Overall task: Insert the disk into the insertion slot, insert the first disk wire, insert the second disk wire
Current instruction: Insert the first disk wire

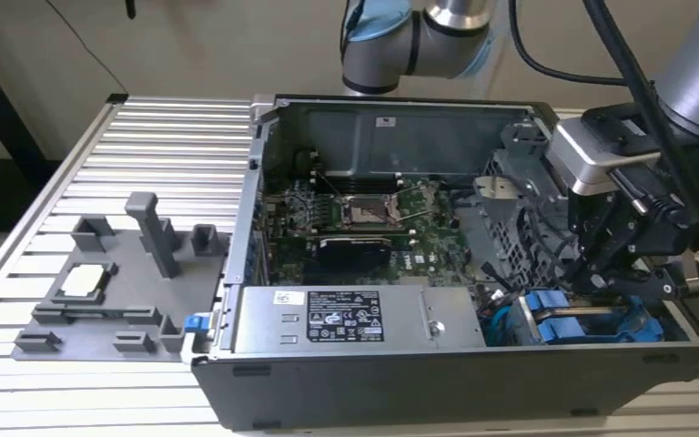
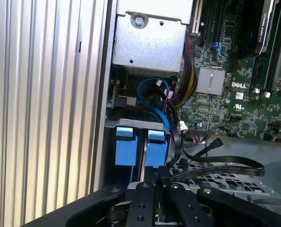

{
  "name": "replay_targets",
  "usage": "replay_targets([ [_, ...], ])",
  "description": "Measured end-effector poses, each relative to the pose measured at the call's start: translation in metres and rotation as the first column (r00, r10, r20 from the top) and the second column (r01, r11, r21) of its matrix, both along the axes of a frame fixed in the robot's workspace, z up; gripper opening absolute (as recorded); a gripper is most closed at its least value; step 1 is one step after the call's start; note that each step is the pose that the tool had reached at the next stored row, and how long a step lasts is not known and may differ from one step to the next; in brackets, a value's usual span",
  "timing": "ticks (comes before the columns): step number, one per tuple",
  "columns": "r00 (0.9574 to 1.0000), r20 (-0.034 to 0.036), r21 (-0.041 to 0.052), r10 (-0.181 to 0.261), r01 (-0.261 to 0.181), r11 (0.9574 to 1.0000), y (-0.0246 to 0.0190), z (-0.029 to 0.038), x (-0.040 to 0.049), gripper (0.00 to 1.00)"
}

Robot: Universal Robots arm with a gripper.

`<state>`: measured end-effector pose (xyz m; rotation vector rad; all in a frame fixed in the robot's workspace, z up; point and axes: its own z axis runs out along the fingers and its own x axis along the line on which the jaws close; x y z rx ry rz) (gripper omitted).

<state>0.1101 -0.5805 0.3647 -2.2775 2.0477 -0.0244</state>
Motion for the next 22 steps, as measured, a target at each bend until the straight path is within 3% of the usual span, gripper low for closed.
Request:
replay_targets([
  [1,1.0000,-0.0035,-0.0096,0.000,0.000,1.0000,0.0001,-0.0001,0.0006,0.16],
  [2,0.9999,-0.0119,-0.0191,0.000,0.000,0.9998,0.0003,-0.0002,0.0016,0.16],
  [5,0.9989,-0.0477,-0.0412,-0.001,-0.001,0.9992,0.0012,-0.0003,0.0045,0.16],
  [6,0.9986,-0.0527,-0.0477,-0.001,-0.001,0.9989,0.0021,-0.0004,0.0049,0.16],
  [11,0.9986,-0.0529,-0.0478,-0.002,-0.001,0.9989,0.0022,-0.0004,0.0050,0.16],
  [13,0.9986,-0.0529,-0.0413,-0.001,-0.001,0.9991,0.0022,0.0014,0.0050,0.16],
  [19,0.9986,-0.0529,-0.0278,-0.001,-0.001,0.9996,0.0022,0.0163,0.0000,0.16],
  [21,0.9986,-0.0529,-0.0226,-0.001,-0.001,0.9997,0.0022,0.0169,-0.0004,0.16],
  [22,0.9986,-0.0525,-0.0110,0.001,-0.001,0.9999,0.0021,0.0171,-0.0004,0.16],
])
